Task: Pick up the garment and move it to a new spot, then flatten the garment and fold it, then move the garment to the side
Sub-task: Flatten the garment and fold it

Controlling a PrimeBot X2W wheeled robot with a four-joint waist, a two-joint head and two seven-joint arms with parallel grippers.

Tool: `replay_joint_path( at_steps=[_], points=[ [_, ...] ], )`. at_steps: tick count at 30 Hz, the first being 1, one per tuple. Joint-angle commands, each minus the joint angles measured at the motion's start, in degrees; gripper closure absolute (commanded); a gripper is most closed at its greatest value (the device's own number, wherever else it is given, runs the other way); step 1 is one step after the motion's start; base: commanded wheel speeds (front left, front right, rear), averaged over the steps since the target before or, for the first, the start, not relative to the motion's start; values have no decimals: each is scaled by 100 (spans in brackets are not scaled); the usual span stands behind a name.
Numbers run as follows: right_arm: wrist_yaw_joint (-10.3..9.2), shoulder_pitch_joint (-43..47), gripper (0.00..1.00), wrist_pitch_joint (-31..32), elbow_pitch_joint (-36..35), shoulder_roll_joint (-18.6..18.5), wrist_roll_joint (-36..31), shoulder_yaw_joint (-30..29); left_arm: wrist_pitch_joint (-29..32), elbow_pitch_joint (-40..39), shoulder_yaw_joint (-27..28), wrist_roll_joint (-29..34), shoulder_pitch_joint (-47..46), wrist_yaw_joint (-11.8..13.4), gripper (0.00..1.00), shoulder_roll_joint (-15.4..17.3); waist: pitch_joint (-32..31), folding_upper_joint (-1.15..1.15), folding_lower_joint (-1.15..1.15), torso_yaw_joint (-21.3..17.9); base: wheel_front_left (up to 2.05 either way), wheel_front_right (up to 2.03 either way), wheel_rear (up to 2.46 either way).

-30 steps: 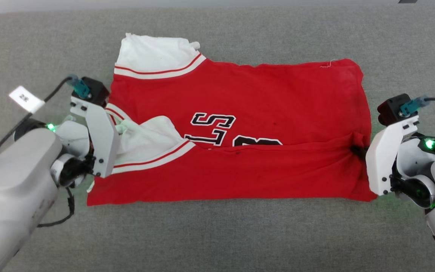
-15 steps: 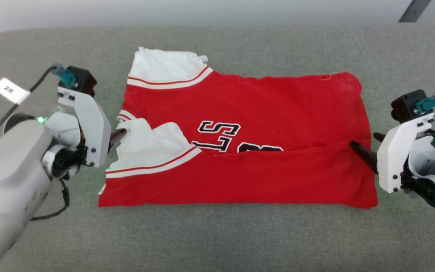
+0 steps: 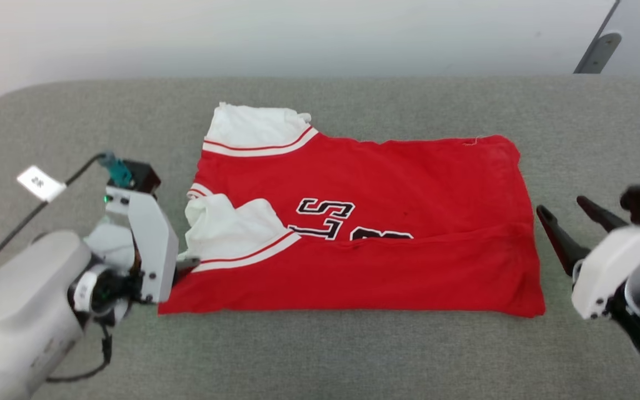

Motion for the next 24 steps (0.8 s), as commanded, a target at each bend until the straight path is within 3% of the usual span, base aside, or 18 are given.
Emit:
replay_joint_path(
  at_steps=[1, 7, 11, 22, 23, 24],
  points=[
    [-10, 132, 0, -73, -60, 41, -83, -102, 34, -71, -13, -33, 98, 63, 0, 42, -67, 0, 0, -62, 0, 0, 0],
    [-10, 858, 0, -404, -615, 488, -540, -693, 233, -539, -61, -215, 514, 491, 0, 348, -130, 0, 0, -227, 0, 0, 0],
    [-10, 1233, 0, -509, -935, 785, -739, -965, 94, -521, -14, -298, 734, 586, 0, 401, -76, 0, 0, -329, 0, 0, 0],
    [-10, 1763, 0, -308, -1479, 1302, -903, -1331, -8, 335, 52, -577, 1030, 519, 0, 154, 147, 0, 0, -526, 0, 0, 0],
    [-10, 1794, 0, -253, -1500, 1325, -901, -1323, 21, 410, 19, -585, 1048, 493, 2, 121, 167, 0, 0, -533, 0, 0, 0],
    [-10, 1828, 0, -176, -1508, 1361, -869, -1320, 15, 494, 9, -604, 1063, 461, 20, 79, 182, 0, 0, -538, 0, 0, 0]
  ],
)
